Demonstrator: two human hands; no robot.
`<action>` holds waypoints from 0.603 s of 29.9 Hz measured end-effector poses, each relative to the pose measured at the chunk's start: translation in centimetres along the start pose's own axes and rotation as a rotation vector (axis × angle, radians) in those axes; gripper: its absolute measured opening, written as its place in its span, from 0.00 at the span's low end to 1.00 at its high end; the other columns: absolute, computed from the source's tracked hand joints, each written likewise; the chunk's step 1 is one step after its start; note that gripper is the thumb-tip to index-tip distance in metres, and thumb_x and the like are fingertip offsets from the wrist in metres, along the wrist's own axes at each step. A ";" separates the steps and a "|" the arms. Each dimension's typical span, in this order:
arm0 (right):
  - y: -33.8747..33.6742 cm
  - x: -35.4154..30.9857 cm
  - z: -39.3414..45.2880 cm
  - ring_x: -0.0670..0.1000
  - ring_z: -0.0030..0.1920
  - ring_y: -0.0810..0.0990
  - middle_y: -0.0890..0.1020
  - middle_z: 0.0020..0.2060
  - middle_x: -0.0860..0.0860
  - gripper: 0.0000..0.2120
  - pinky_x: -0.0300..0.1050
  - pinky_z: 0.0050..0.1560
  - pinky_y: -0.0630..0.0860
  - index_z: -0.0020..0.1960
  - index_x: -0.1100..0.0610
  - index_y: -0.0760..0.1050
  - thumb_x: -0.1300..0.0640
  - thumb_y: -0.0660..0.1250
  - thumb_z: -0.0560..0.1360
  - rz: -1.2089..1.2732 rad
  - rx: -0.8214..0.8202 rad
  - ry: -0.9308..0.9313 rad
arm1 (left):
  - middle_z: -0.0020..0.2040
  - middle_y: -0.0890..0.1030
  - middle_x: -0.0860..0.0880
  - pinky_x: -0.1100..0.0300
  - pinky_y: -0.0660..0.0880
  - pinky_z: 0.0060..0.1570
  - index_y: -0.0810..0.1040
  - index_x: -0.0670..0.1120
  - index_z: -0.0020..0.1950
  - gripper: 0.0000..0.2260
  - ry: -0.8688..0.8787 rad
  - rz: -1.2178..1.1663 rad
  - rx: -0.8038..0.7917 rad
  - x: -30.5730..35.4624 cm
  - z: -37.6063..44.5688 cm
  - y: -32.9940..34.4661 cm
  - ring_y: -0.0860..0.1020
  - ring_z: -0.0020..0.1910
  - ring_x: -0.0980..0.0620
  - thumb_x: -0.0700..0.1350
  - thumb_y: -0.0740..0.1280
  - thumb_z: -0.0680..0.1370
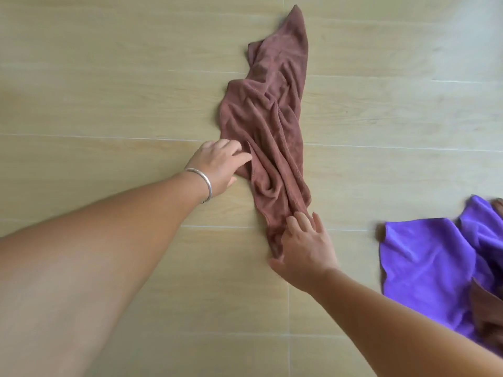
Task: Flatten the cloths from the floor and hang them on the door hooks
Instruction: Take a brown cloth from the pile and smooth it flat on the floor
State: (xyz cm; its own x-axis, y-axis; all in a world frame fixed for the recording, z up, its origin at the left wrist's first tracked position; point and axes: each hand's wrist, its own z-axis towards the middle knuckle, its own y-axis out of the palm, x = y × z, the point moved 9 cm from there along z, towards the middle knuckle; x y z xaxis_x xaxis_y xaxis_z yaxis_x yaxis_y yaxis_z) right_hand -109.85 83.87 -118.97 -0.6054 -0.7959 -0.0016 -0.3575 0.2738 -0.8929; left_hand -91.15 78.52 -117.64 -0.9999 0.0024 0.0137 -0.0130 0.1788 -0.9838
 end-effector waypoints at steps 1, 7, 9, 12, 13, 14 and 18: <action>0.6 -0.2 0.3 0.57 0.61 0.66 0.73 0.51 0.54 0.29 0.58 0.71 0.55 0.55 0.57 0.80 0.36 0.58 0.69 -0.022 0.005 -0.007 | 0.64 0.70 0.48 0.49 0.68 0.59 0.68 0.52 0.70 0.27 0.014 0.018 0.013 0.0 1.0 0.5 0.69 0.63 0.46 0.49 0.71 0.72; 2.9 -1.5 0.0 0.64 0.70 0.61 0.70 0.63 0.64 0.23 0.70 0.69 0.53 0.64 0.64 0.75 0.54 0.57 0.74 -0.151 -0.070 0.015 | 0.67 0.68 0.47 0.49 0.66 0.60 0.73 0.53 0.66 0.23 0.064 0.010 0.043 0.5 3.9 1.8 0.66 0.67 0.46 0.48 0.70 0.72; 2.5 -1.3 -0.2 0.63 0.68 0.64 0.72 0.61 0.63 0.22 0.69 0.69 0.56 0.60 0.62 0.78 0.60 0.52 0.73 -0.183 -0.070 0.009 | 0.64 0.70 0.48 0.50 0.66 0.59 0.77 0.53 0.61 0.17 0.067 -0.009 0.065 0.9 4.1 1.0 0.67 0.65 0.47 0.49 0.70 0.72; 0.8 0.3 -0.4 0.62 0.66 0.65 0.75 0.56 0.58 0.20 0.65 0.70 0.54 0.59 0.57 0.78 0.61 0.51 0.76 -0.127 -0.029 0.001 | 0.59 0.74 0.51 0.51 0.66 0.59 0.83 0.53 0.52 0.09 0.073 0.001 0.039 1.8 3.9 0.1 0.68 0.63 0.49 0.49 0.66 0.75; 0.0 1.3 -0.7 0.61 0.66 0.64 0.75 0.57 0.57 0.20 0.64 0.71 0.52 0.61 0.56 0.77 0.60 0.51 0.76 -0.121 -0.020 0.013 | 0.57 0.74 0.51 0.51 0.66 0.59 0.83 0.52 0.51 0.08 0.061 0.018 0.021 1.7 3.5 -0.4 0.68 0.63 0.50 0.49 0.65 0.76; -0.9 2.3 -1.0 0.60 0.68 0.63 0.74 0.60 0.56 0.21 0.63 0.72 0.51 0.64 0.56 0.74 0.60 0.50 0.77 -0.126 -0.013 0.027 | 0.56 0.75 0.52 0.51 0.66 0.59 0.82 0.52 0.50 0.08 0.038 0.035 0.006 1.5 2.9 -1.0 0.69 0.62 0.50 0.49 0.64 0.76; -7.5 6.3 -4.3 0.56 0.72 0.60 0.74 0.61 0.52 0.18 0.61 0.73 0.49 0.64 0.55 0.74 0.60 0.52 0.78 -0.165 0.002 0.092 | 0.55 0.75 0.51 0.51 0.65 0.61 0.81 0.49 0.53 0.08 -0.096 0.152 -0.129 -1.5 -1.3 -5.6 0.70 0.60 0.50 0.45 0.64 0.77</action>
State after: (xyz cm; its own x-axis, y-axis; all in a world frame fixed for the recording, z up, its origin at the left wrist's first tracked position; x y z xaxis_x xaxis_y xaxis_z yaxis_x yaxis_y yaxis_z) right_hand -114.04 79.10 -110.31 -0.6013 -0.7769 0.1864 -0.4563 0.1424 -0.8783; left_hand -89.55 78.79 -111.89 -0.9863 -0.0538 -0.1559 0.1321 0.3076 -0.9423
